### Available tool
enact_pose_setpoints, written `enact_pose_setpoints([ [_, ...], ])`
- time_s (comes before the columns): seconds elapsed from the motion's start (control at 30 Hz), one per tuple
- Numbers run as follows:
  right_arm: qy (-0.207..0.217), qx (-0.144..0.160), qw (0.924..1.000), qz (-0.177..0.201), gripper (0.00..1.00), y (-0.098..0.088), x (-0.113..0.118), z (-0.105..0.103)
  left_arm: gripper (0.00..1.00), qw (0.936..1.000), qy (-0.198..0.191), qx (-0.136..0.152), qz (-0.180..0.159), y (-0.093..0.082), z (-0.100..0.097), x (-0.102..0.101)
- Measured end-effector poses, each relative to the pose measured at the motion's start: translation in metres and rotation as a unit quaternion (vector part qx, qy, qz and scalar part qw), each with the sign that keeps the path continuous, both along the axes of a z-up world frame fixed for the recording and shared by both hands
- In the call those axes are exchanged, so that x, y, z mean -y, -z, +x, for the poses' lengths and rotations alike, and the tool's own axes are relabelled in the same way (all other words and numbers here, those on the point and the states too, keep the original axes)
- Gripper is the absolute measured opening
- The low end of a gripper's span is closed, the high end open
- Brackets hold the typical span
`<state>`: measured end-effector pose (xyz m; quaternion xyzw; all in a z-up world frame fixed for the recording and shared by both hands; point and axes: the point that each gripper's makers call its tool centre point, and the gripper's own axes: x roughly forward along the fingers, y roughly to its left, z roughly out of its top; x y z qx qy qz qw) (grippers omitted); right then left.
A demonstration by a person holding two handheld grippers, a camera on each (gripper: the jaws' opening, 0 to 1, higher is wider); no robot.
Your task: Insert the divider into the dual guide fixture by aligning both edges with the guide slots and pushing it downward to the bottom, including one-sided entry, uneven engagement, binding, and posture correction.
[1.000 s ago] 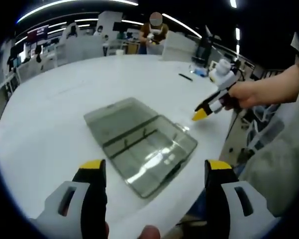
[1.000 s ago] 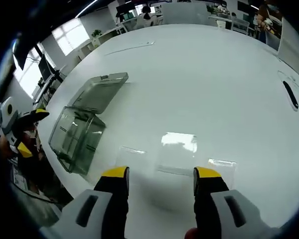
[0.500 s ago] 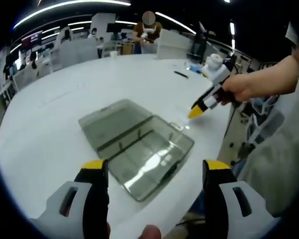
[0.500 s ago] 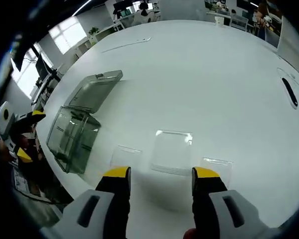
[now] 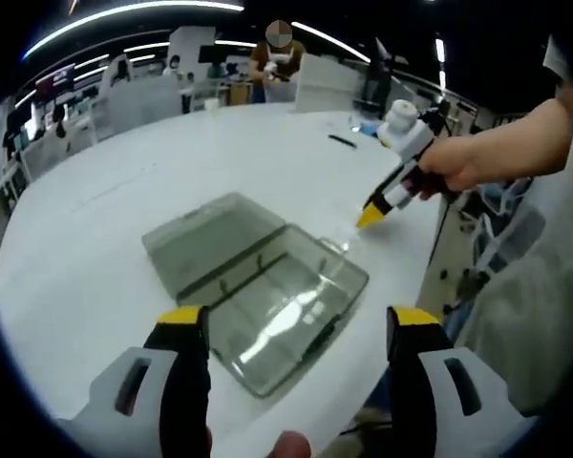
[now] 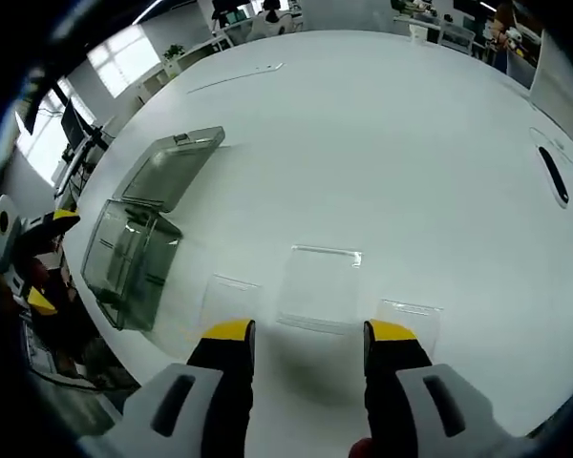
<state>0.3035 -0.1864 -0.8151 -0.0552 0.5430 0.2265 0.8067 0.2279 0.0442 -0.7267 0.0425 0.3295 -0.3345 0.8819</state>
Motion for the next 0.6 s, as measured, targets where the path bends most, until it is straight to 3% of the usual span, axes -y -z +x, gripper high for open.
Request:
enact_pose_setpoints([
  [0.6, 0.001, -0.007, 0.9997, -0.023, 0.39, 0.0017, -0.0056, -0.0005, 0.71, 0.9999, -0.010, -0.006, -0.002, 0.0022, -0.0030, -0.0009],
])
